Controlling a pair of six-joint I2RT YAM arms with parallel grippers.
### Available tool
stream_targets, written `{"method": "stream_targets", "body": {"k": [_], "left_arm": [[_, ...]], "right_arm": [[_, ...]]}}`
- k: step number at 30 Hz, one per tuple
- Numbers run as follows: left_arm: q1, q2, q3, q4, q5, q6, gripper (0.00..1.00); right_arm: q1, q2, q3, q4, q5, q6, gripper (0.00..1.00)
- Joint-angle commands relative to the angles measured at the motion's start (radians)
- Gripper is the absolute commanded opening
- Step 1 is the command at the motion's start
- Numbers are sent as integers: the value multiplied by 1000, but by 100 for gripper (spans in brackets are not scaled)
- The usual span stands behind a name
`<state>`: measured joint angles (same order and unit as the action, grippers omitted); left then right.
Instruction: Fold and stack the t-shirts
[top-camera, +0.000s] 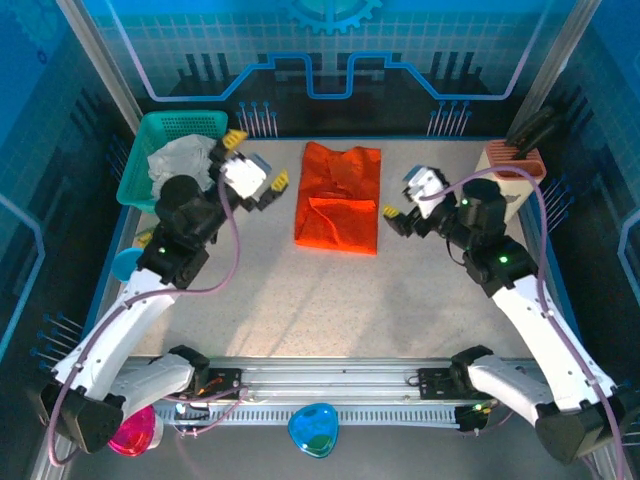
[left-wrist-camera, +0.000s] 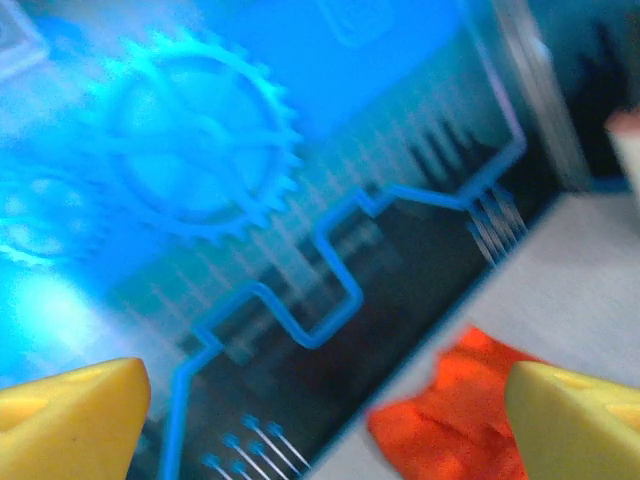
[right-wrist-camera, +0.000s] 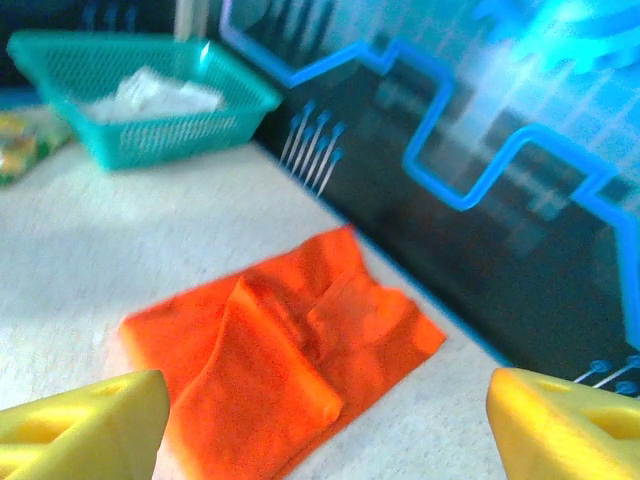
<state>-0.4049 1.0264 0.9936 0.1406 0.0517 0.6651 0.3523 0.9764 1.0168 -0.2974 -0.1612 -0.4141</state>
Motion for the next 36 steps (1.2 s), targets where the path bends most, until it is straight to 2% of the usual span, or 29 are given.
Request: {"method": "stream_targets", "body": {"k": [1, 3, 5, 8, 9, 18, 28, 36], "left_arm": [[-40, 53, -119, -172, 114, 200, 90], [-55, 105, -168, -172, 110, 312, 88], [-66, 179, -194, -153, 77, 392, 88], [-84, 294, -199, -147, 49, 488, 92], [-87, 327, -195, -144, 50, 512, 95], [-89, 549, -128, -125, 62, 606, 94], [-80, 745, 8, -154, 33, 651, 88], [-78, 870, 123, -270, 7, 693, 76]], "right_arm": [[60, 81, -37, -186, 28, -256, 85], [106, 171, -34, -222, 82, -350, 85], [136, 275, -22, -216, 140, -375, 84], [155, 426, -5, -186, 153, -394, 83], [156, 473, 0, -165, 157, -391, 83], [138, 777, 120, -129, 185, -394, 84], [97, 888, 202, -157, 188, -428, 83], [89, 972, 245, -203, 165, -442, 76]]}}
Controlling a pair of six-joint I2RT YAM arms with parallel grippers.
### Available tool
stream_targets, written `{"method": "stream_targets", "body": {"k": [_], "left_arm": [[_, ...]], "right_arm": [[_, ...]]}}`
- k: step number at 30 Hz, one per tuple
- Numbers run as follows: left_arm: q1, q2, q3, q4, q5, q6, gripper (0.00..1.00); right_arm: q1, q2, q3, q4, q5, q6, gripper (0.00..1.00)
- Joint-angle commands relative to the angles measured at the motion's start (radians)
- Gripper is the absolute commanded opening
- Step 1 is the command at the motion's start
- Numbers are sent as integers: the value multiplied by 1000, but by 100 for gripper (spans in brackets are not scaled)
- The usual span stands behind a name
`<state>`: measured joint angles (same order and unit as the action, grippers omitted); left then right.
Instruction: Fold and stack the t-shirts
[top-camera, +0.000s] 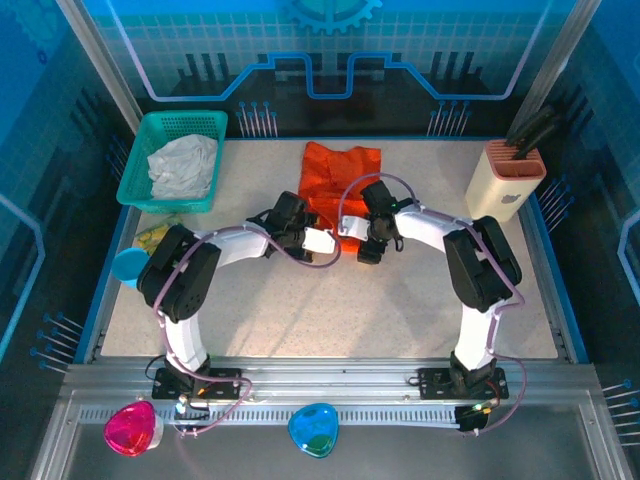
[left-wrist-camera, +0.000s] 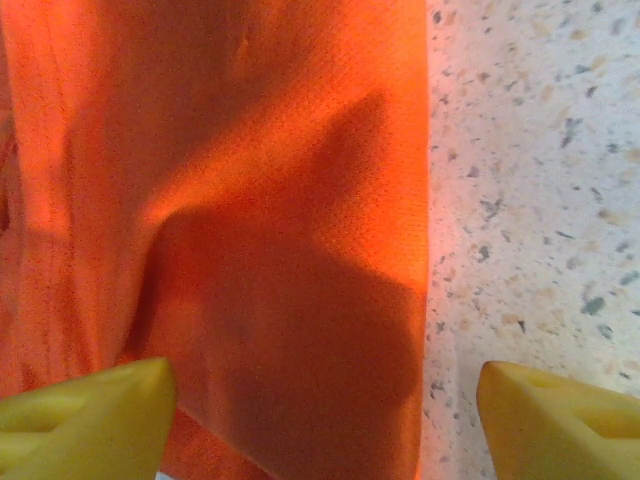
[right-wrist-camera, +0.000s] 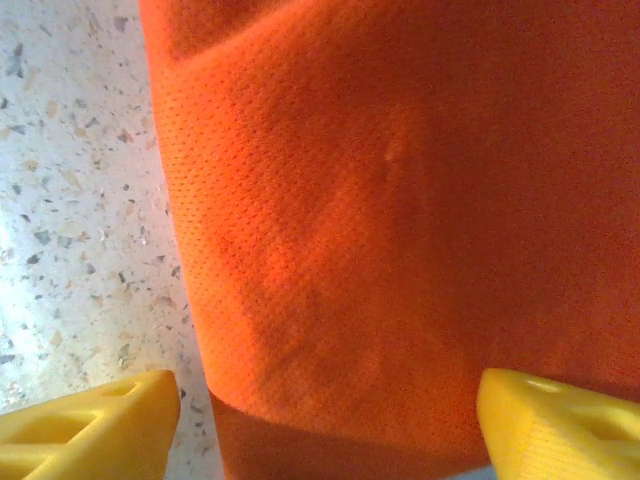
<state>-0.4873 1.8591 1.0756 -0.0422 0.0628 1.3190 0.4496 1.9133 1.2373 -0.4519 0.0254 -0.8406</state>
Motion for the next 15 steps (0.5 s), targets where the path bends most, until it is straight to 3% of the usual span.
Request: {"method": "stream_targets", "body": {"k": [1, 11, 13, 15], "left_arm": [[4, 48, 49, -99, -6, 43, 75], [-6, 138, 102, -127, -34, 10, 58], [-13, 151, 107, -130, -41, -1, 50], [-22, 164, 115, -149, -49, -8, 28]], "right_arm": [[-8, 43, 26, -50, -22, -15, 75], [-9, 118, 67, -79, -11, -17, 55], [-9, 125, 67, -82, -10, -18, 47], [-9, 131, 67, -85, -12, -18, 38]]}}
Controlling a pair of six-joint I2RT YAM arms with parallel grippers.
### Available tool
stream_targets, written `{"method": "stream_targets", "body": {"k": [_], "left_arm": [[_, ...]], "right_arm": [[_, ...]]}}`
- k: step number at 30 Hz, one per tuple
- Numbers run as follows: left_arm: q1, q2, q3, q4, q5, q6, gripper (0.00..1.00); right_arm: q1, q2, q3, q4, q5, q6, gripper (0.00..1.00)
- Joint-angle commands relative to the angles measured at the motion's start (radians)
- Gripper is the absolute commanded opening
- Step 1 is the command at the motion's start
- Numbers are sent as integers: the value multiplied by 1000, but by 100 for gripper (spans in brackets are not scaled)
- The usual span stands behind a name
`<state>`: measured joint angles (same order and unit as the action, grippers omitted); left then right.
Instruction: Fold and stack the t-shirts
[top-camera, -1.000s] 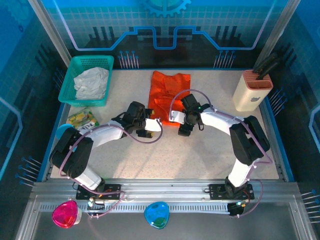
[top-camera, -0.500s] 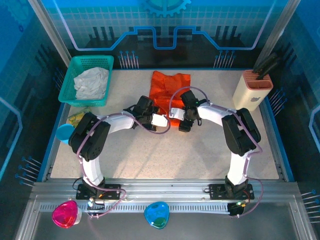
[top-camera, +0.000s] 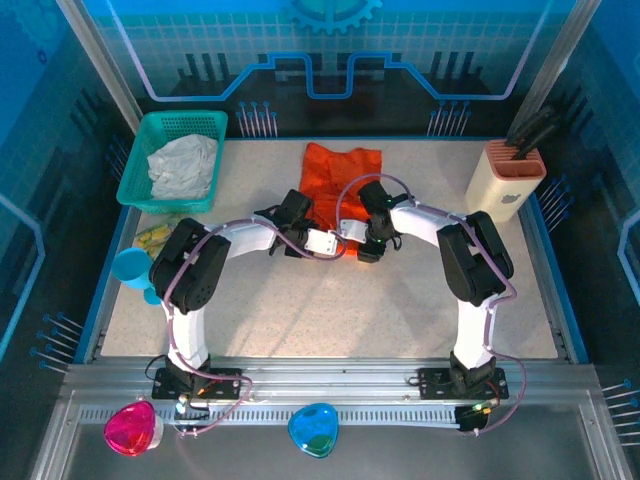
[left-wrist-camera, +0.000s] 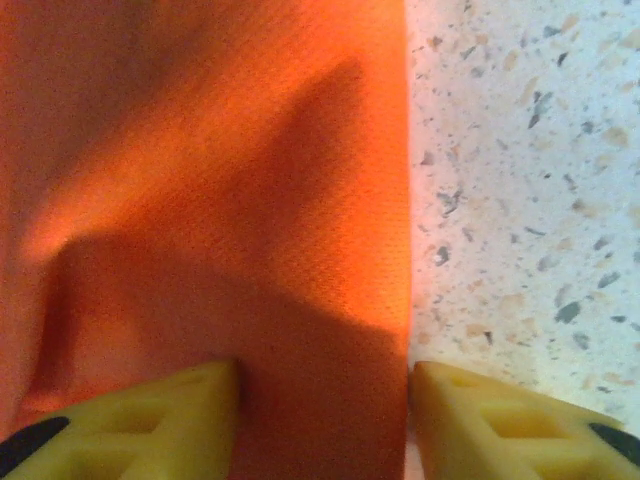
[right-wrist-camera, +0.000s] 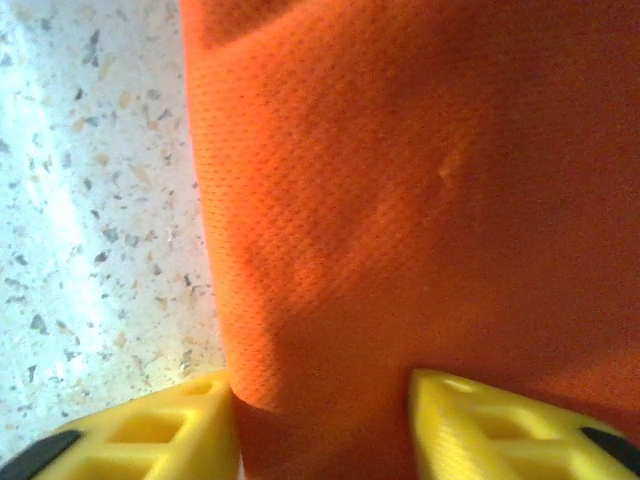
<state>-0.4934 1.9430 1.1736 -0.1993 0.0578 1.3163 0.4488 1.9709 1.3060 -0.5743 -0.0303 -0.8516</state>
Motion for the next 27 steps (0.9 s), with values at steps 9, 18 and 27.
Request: {"method": "stream_targets", "body": {"k": [9, 18, 27], "left_arm": [[-57, 30, -45, 8, -90, -129, 0], [-84, -246, -237, 39, -62, -124, 0], [-117, -450, -217, -273, 1, -181, 0]], "right_arm": [[-2, 84, 32, -9, 72, 65, 0], [45, -114, -126, 74, 59, 128, 0], [120, -347, -306, 131, 78, 192, 0]]}}
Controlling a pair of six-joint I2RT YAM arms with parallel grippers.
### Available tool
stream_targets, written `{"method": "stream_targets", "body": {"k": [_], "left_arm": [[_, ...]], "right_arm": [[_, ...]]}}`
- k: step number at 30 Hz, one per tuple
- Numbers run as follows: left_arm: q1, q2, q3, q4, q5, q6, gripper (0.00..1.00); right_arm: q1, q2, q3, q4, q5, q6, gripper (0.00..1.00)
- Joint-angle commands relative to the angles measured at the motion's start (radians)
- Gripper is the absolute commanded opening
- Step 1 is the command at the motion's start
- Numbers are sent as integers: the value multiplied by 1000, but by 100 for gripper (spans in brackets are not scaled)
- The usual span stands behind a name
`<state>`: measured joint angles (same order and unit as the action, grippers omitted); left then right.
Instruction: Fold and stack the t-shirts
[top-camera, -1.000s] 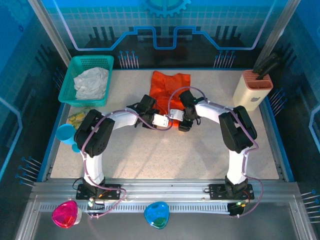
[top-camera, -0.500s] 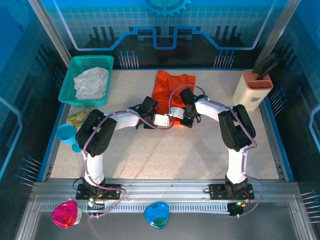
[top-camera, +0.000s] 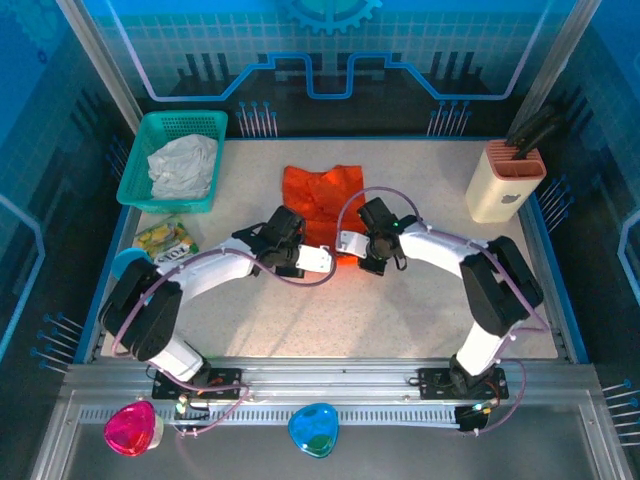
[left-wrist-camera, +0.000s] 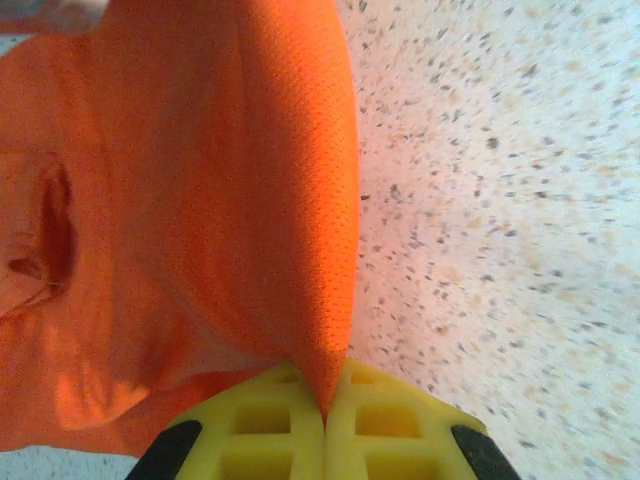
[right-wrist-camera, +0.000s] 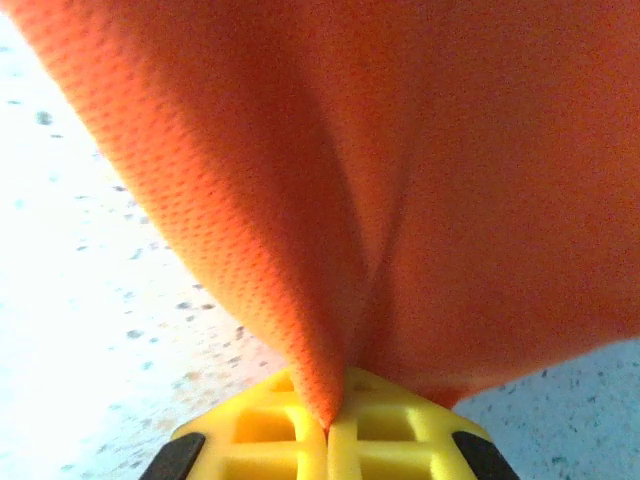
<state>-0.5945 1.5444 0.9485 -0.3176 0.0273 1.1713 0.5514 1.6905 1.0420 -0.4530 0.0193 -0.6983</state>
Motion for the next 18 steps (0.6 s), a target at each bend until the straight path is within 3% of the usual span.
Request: {"method": "stream_targets", "body": {"k": [1, 9, 18], "left_arm": [[-28, -73, -5, -161, 19, -34, 0], [-107, -248, -29, -258, -22, -87, 0], [-182, -467, -77, -319, -71, -165, 0]], "right_arm": [[28, -95, -59, 9, 37, 44, 0], [121, -358, -122, -116, 80, 64, 0], [226, -608, -52, -391, 102, 101, 0]]}}
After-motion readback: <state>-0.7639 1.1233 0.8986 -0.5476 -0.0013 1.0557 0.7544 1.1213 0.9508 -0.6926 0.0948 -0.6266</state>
